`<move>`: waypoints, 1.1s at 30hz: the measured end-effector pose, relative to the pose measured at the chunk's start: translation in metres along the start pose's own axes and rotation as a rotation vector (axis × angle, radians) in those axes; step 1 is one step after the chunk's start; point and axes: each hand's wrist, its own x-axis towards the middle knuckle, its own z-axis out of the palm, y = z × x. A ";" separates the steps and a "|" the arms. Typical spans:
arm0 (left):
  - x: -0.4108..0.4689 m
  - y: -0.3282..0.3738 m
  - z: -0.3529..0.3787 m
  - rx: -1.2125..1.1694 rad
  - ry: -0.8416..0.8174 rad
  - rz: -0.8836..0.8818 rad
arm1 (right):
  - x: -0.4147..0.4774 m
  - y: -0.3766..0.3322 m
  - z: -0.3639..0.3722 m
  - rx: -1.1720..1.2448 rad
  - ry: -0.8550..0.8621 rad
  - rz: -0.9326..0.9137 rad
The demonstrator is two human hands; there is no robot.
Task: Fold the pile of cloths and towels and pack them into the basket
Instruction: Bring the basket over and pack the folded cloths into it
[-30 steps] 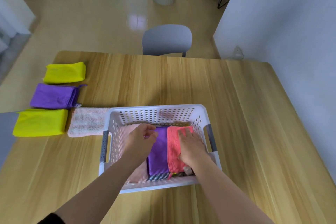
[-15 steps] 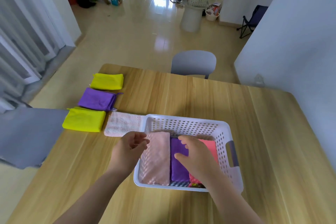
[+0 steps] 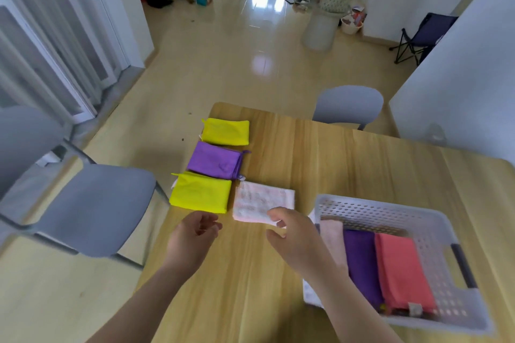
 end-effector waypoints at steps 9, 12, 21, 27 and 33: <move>0.067 -0.015 -0.035 0.259 -0.089 0.112 | 0.039 -0.009 0.030 -0.124 -0.137 0.154; 0.091 -0.020 -0.032 0.342 -0.149 0.174 | 0.059 0.001 0.036 -0.156 -0.162 0.189; 0.162 -0.033 -0.013 0.730 -0.194 0.326 | 0.123 0.034 0.051 -0.325 -0.219 0.157; 0.185 -0.043 -0.007 0.979 -0.243 0.292 | 0.156 0.051 0.063 -0.424 -0.287 0.154; 0.180 -0.048 0.002 1.077 -0.219 0.290 | 0.161 0.063 0.078 -0.496 -0.332 0.248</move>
